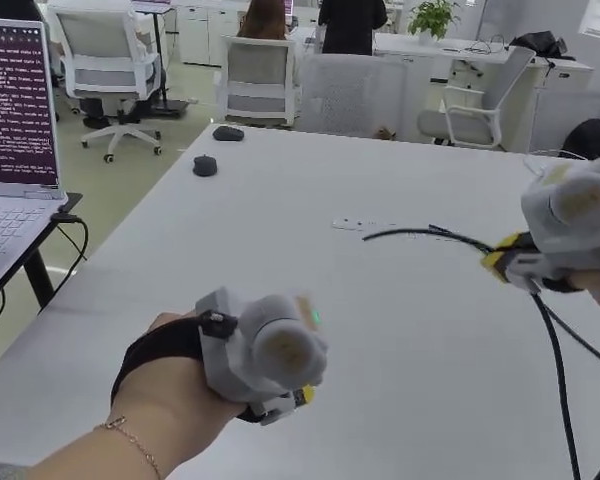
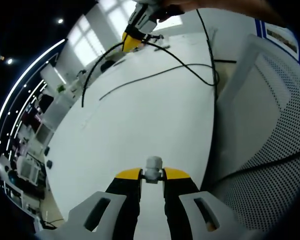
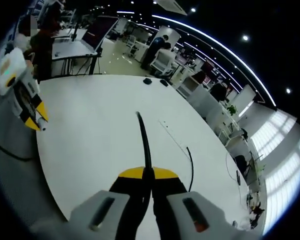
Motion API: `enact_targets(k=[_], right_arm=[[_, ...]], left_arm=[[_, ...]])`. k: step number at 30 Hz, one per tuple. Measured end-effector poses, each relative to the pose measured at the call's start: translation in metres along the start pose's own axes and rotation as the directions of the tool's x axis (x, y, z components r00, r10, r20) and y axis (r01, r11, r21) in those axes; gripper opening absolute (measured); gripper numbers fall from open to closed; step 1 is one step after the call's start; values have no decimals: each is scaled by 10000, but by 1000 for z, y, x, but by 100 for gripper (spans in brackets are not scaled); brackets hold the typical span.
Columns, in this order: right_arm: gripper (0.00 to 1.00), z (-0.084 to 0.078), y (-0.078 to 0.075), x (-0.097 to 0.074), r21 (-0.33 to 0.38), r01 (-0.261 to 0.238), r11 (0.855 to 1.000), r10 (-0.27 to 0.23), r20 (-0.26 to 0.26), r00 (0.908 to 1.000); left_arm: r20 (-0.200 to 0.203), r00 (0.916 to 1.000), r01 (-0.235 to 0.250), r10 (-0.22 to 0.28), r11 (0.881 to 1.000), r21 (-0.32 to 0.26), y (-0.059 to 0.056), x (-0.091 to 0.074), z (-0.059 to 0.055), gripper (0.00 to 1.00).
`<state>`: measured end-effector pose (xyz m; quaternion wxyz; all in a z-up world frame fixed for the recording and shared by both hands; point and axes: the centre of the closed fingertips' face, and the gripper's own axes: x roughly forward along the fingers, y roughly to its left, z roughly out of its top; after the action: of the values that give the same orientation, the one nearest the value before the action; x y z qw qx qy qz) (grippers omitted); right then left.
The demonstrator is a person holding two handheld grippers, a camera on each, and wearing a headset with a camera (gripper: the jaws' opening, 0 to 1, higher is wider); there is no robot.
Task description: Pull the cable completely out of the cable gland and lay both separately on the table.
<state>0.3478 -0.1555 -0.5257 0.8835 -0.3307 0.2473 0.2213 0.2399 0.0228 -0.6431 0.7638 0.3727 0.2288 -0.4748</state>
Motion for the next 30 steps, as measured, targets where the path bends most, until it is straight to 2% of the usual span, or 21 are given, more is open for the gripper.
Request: enact_targets(k=[2, 4, 8, 11, 14, 17, 20, 21, 24, 26, 28, 30], right_arm=[[2, 17, -14, 10, 108, 203, 9997, -208, 473, 9987], [2, 23, -23, 25, 368, 156, 9992, -179, 624, 9979], [2, 23, -37, 51, 510, 368, 9980, -412, 866, 9954], [2, 12, -42, 74, 880, 414, 9953, -482, 763, 9959], [2, -10, -30, 103, 1813, 5, 9834, -51, 253, 9997], [3, -21, -17, 122, 2027, -493, 9780, 520, -82, 9986], [3, -37, -3, 147, 2278, -836, 9701, 963, -451, 9943], [3, -46, 7, 154, 2487, -1096, 9623, 1291, -634, 9896], [4, -63, 23, 167, 2489, -1376, 9587, 1676, -1035, 9804], [8, -73, 33, 170, 2716, -1653, 9481, 2067, -1318, 9695], [18, -77, 35, 170, 2829, -1596, 9458, 2031, -1314, 9703], [19, -77, 36, 162, 3077, -1635, 9373, 2094, -1224, 9701]], left_arm=[[-10, 10000, -6, 6, 10000, 4, 0, 0, -1, 17], [-4, 10000, -4, 4, 10000, -11, 0, 0, -1, 17], [-40, 10000, -1, 1, 10000, -50, 0, 0, -2, 17], [-49, 10000, 23, -24, 10000, -47, -1, 0, -2, 17], [-75, 9999, 76, -76, 10000, -25, -2, 0, -3, 17], [-112, 9998, 152, -152, 9999, -4, -4, 1, -4, 17], [-175, 9993, 318, -319, 9995, -32, -9, 2, -5, 17], [-187, 9992, 350, -351, 9994, -44, -9, 3, -6, 17], [-186, 9991, 378, -379, 9993, -64, -10, 3, -5, 17], [-190, 9990, 410, -411, 9991, -86, -10, 4, -5, 17], [-225, 9988, 441, -443, 9990, -76, -10, 5, -6, 17], [-171, 9988, 463, -464, 9989, -88, -10, 5, -4, 17]])
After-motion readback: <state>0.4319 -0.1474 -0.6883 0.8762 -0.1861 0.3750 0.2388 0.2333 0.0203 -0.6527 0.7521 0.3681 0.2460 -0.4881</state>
